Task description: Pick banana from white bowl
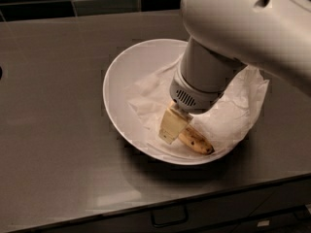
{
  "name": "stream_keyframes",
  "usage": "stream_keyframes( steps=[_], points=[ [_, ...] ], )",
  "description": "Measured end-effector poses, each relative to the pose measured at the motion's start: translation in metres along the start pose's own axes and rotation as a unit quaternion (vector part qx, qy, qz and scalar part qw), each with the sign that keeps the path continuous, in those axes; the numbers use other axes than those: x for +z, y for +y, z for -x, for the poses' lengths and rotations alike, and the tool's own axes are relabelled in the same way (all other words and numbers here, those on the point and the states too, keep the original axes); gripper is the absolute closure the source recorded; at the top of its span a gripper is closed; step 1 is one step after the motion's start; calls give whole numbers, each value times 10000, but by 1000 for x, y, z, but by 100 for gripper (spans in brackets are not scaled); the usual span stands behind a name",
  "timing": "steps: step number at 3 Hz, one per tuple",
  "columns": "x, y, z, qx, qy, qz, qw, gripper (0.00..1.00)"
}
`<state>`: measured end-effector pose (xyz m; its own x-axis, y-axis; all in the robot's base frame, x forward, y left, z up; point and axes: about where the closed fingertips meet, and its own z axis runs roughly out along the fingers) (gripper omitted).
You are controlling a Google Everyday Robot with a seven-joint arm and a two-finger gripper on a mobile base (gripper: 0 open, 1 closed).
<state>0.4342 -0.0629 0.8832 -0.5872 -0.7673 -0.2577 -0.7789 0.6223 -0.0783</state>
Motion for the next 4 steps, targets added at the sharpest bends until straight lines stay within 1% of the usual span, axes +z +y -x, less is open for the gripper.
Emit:
stream_keyframes(
  steps=[1, 2, 4],
  points=[
    [9, -2, 0, 6, 90, 79, 9999, 35],
    [15, -4, 0, -15, 165, 132, 9998, 39],
    [25, -8, -1, 24, 344, 178, 9992, 52]
  ],
)
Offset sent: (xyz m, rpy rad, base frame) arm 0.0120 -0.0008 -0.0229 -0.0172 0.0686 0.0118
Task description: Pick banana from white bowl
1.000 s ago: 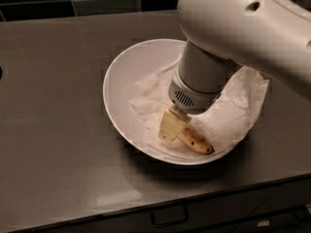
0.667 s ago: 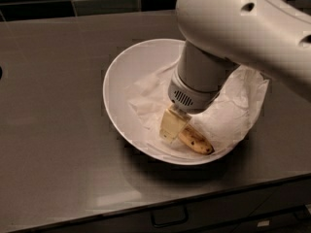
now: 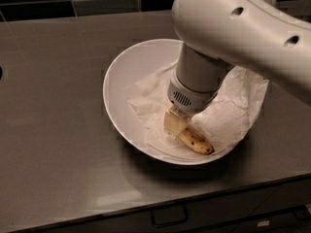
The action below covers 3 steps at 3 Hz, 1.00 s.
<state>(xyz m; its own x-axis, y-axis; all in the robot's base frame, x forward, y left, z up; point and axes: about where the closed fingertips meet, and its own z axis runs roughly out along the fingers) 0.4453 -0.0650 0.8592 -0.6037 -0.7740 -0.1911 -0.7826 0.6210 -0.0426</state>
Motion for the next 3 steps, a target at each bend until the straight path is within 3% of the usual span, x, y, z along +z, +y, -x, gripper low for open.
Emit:
stream_keyframes(
  steps=[1, 2, 3],
  points=[
    [0, 0, 0, 0, 0, 0, 10000, 50],
    [8, -2, -4, 87, -97, 332, 9994, 51],
    [17, -2, -6, 96, -174, 845, 9962, 44]
  ],
)
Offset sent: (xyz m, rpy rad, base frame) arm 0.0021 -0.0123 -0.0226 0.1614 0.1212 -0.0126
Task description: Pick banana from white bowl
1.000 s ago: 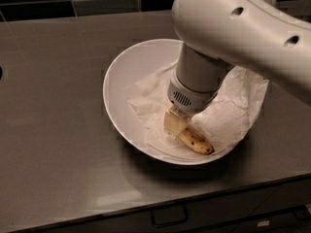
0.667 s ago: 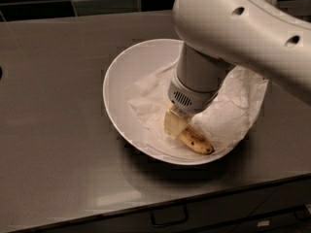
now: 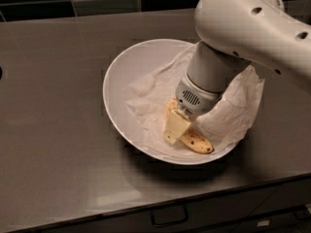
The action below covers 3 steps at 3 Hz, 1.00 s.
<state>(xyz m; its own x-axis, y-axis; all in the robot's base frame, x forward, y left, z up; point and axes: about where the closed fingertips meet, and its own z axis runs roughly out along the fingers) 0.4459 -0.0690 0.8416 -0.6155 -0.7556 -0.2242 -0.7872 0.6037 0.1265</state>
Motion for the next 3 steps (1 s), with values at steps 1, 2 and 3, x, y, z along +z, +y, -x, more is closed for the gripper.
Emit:
stream_keyframes(
  steps=[1, 2, 3],
  points=[
    [-1, 1, 1, -12, -5, 145, 9999, 62],
    [-1, 1, 1, -12, -5, 144, 9999, 86],
    [-1, 1, 1, -12, -5, 144, 9999, 100]
  ],
)
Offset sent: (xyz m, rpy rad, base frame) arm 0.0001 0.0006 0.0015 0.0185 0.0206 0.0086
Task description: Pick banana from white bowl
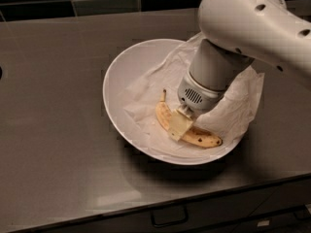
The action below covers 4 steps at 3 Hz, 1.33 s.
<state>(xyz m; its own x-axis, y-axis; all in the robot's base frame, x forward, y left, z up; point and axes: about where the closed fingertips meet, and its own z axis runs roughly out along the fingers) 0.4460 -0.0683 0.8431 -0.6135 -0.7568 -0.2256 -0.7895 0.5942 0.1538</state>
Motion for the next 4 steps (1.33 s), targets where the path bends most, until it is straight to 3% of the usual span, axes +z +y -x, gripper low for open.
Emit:
stream_keyframes(
  steps=[1, 2, 3, 4],
  points=[
    [-9, 11, 5, -346, -329, 125, 9988, 100],
    [-24, 37, 20, -1064, -921, 399, 9892, 100],
    [-35, 60, 30, -1683, -1308, 664, 9748, 100],
    [-46, 75, 33, -2016, -1548, 757, 9642, 100]
  ],
)
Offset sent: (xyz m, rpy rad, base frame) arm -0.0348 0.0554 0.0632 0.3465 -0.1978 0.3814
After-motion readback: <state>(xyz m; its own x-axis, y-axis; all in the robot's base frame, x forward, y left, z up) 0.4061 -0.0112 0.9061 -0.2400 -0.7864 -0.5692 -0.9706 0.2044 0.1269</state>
